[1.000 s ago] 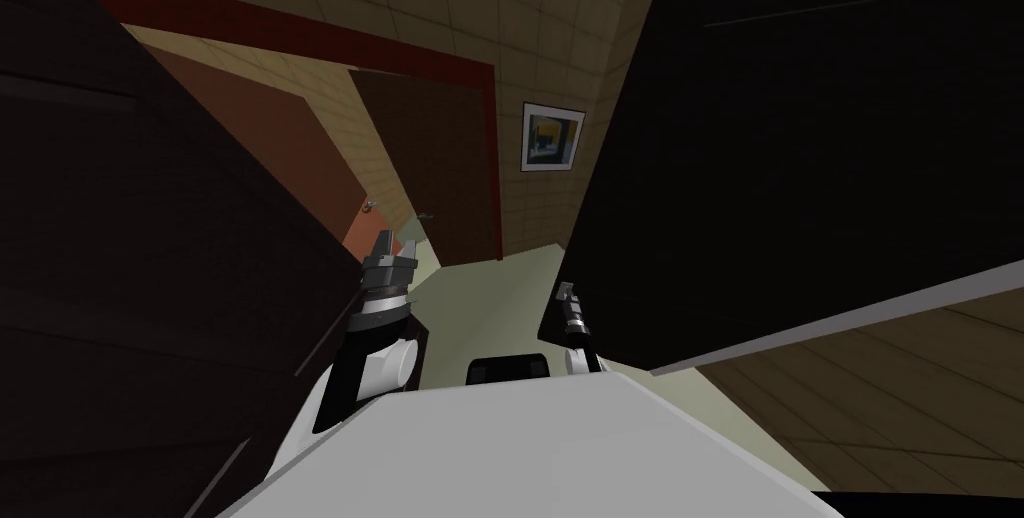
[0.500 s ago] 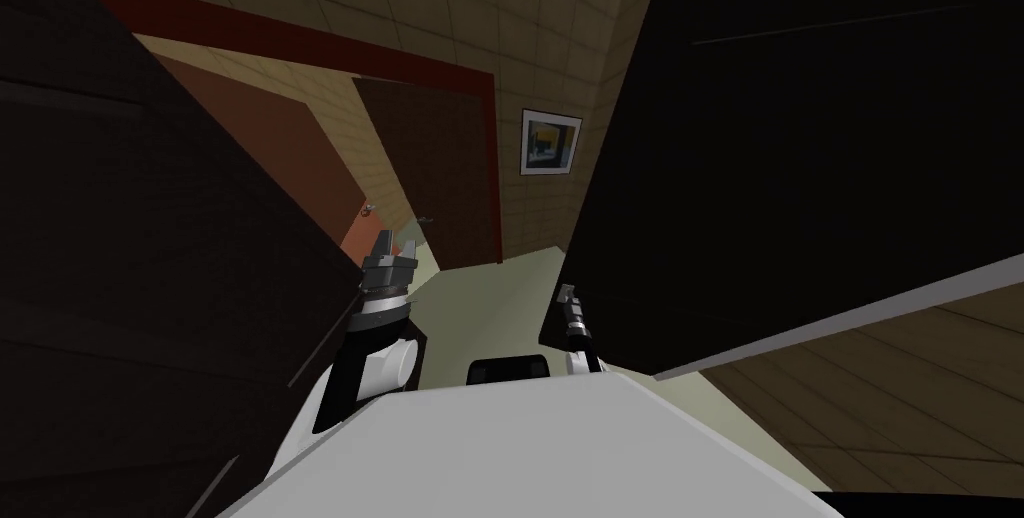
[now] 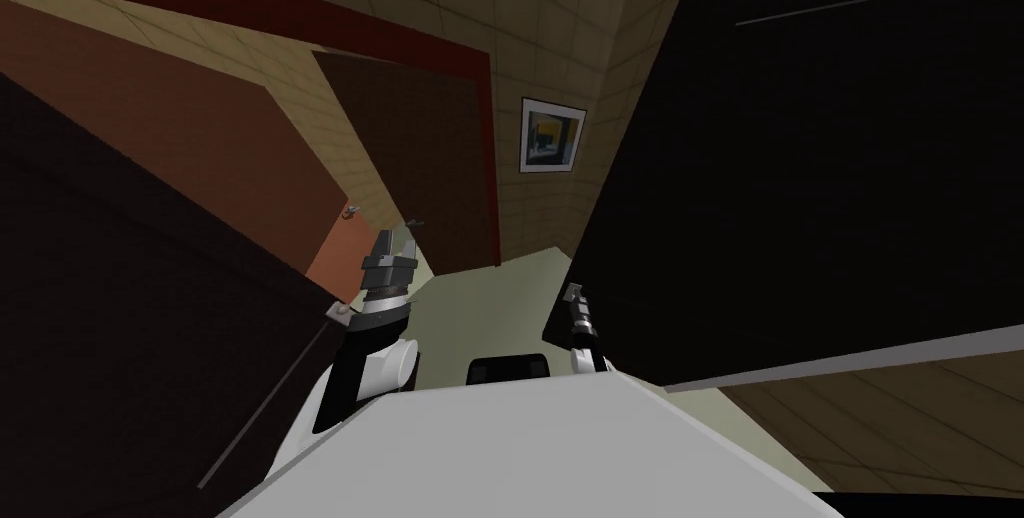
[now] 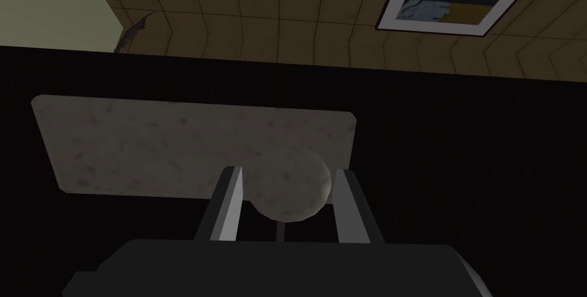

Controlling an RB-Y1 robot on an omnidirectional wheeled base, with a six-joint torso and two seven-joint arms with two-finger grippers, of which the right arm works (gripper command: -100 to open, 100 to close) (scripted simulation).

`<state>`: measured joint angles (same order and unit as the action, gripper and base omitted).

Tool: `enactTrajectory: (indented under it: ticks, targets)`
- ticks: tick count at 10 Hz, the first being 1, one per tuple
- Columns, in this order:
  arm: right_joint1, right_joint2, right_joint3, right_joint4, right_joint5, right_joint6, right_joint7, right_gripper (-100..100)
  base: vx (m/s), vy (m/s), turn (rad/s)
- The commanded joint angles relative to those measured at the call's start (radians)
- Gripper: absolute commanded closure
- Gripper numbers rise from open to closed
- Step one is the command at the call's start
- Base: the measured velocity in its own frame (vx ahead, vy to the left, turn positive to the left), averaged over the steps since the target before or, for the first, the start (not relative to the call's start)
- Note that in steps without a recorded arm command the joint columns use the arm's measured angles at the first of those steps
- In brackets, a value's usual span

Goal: Push the door open

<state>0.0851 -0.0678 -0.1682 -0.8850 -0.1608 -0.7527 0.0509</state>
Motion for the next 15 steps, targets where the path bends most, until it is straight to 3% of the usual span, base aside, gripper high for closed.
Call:
enactTrajectory:
  ticks: [1, 6, 7, 11, 15]
  targets:
    - [-0.012, -0.003, -0.030, 0.008, -0.014, 0.000, 0.011, 100, 0.212, 0.048, -0.091]
    - [-0.019, 0.008, -0.084, 0.009, -0.043, 0.011, 0.027, 100, 0.194, 0.040, -0.070]
    - [-0.012, 0.010, -0.075, 0.007, -0.039, 0.015, 0.026, 100, 0.089, 0.021, -0.034]
    - [-0.011, -0.007, -0.126, 0.007, -0.066, 0.012, 0.041, 100, 0.192, -0.003, -0.047]
    - [-0.009, -0.005, -0.176, 0.009, -0.093, 0.009, 0.057, 100, 0.243, -0.014, -0.057]
